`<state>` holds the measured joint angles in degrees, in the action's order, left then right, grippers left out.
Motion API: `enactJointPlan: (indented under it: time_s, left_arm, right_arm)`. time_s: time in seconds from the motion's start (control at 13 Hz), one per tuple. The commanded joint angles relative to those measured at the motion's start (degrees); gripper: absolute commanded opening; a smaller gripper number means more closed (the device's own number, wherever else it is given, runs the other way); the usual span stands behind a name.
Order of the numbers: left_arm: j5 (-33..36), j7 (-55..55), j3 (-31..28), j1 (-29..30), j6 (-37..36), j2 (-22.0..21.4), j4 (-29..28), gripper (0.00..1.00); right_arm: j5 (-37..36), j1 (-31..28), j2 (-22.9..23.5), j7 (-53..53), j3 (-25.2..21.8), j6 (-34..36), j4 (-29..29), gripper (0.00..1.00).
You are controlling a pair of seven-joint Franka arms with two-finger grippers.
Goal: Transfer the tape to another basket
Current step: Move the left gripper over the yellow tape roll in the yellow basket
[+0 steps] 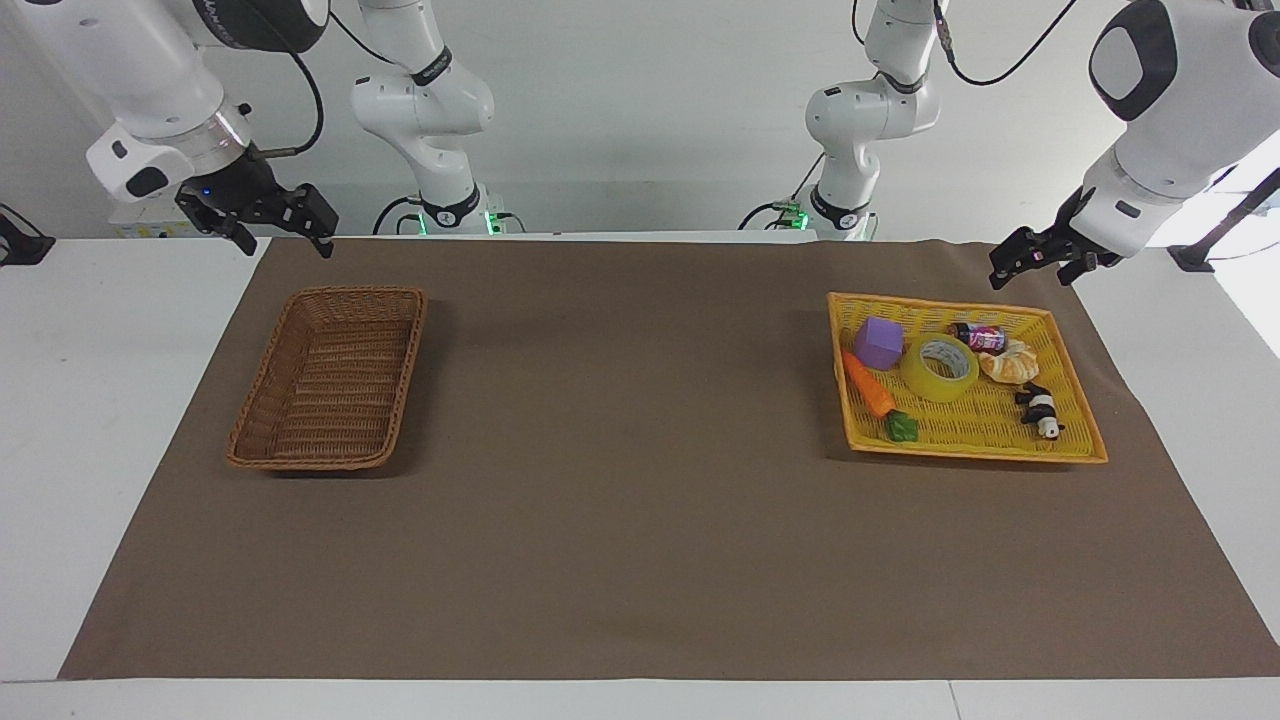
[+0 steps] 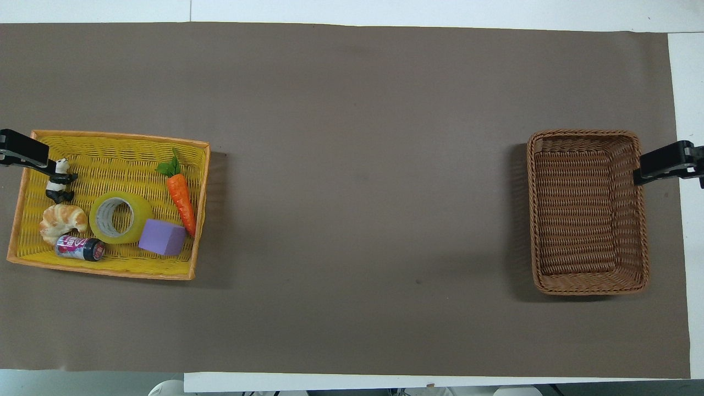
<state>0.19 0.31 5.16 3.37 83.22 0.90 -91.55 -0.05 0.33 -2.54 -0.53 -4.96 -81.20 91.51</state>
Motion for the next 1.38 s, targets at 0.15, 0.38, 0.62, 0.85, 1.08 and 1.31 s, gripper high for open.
enactJointPlan:
  time_s: [0.15,0.38,0.62,0.85,1.08,1.31]
  left_arm:
    - [0.0,-0.7,-0.5,0.1,-0.4,-0.8,-1.2,1.0]
    - [0.0,-0.5,-0.5,0.1,7.4,-4.7,-9.9,1.0]
    - [0.1,0.0,-0.5,5.1,23.1,-14.0,-30.2,0.93]
    - [0.1,1.7,-0.4,8.5,33.8,-15.5,-41.2,0.95]
    - [0.1,2.1,-0.3,7.4,39.6,-12.8,-46.2,0.94]
    - [0.0,2.4,-0.3,7.4,42.6,-10.5,-47.0,0.81]
  right_arm:
    - [-0.3,-0.4,-1.4,-1.5,0.3,-0.9,1.7,1.0]
    - [-0.3,-0.4,-1.4,-1.5,0.3,-0.9,1.7,1.0]
    - [-0.3,-0.4,-1.4,-1.5,0.3,-0.9,1.7,1.0]
    - [-0.3,-0.4,-1.4,-1.5,0.3,-0.9,1.7,1.0]
    - [-0.3,-0.4,-1.4,-1.5,0.3,-0.9,1.7,1.0]
    - [-0.3,-0.4,-1.4,-1.5,0.3,-0.9,1.7,1.0]
